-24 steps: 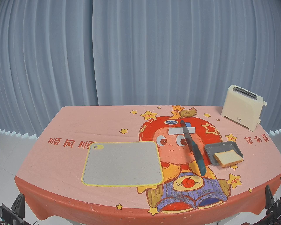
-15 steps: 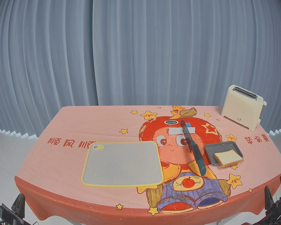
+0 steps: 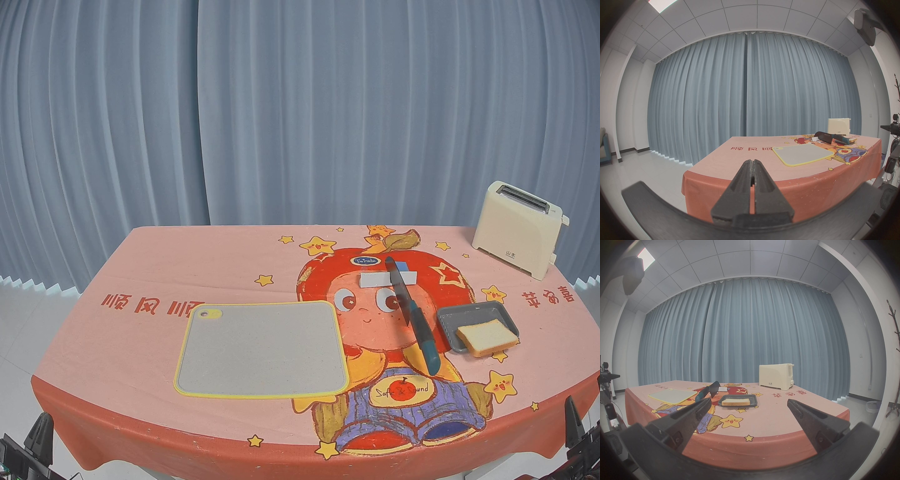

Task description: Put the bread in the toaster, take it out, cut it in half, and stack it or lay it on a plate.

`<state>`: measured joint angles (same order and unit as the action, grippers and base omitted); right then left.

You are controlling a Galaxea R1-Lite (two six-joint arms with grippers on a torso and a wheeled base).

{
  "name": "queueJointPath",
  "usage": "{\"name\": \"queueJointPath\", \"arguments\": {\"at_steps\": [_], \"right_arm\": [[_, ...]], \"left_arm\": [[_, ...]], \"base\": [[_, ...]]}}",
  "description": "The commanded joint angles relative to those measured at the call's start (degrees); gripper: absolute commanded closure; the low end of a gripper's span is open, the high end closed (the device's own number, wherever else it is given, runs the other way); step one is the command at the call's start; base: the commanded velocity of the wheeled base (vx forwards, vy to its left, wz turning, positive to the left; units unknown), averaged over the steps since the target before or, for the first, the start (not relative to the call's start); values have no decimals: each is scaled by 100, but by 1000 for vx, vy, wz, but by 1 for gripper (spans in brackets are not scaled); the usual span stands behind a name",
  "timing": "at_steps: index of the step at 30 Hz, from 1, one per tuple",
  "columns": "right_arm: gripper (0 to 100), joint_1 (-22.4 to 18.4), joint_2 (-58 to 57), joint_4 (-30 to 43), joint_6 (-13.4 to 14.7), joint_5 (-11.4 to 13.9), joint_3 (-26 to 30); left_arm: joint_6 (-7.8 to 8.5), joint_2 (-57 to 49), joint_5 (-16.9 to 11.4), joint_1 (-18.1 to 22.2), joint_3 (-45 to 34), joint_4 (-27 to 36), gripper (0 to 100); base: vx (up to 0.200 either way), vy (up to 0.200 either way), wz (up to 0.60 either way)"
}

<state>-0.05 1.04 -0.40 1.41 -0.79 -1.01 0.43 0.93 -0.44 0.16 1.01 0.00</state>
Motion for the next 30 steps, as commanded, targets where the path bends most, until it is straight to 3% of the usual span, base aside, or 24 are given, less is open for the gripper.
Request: {"name": "queueJointPath", "arguments": {"at_steps": [1, 10, 30], "right_arm": [[0, -4, -104, -4, -10, -9, 101], [0, 5, -104, -4, -141, -9, 101], [0, 5, -104, -13, -150, 0, 92]], "left_arm": [[-8, -93, 0, 2, -101, 0, 100], [1, -93, 0, 2, -101, 0, 100], [-8, -93, 0, 2, -101, 0, 100]], "base": [[0, 0, 0], [0, 0, 0], [0, 0, 0]]}}
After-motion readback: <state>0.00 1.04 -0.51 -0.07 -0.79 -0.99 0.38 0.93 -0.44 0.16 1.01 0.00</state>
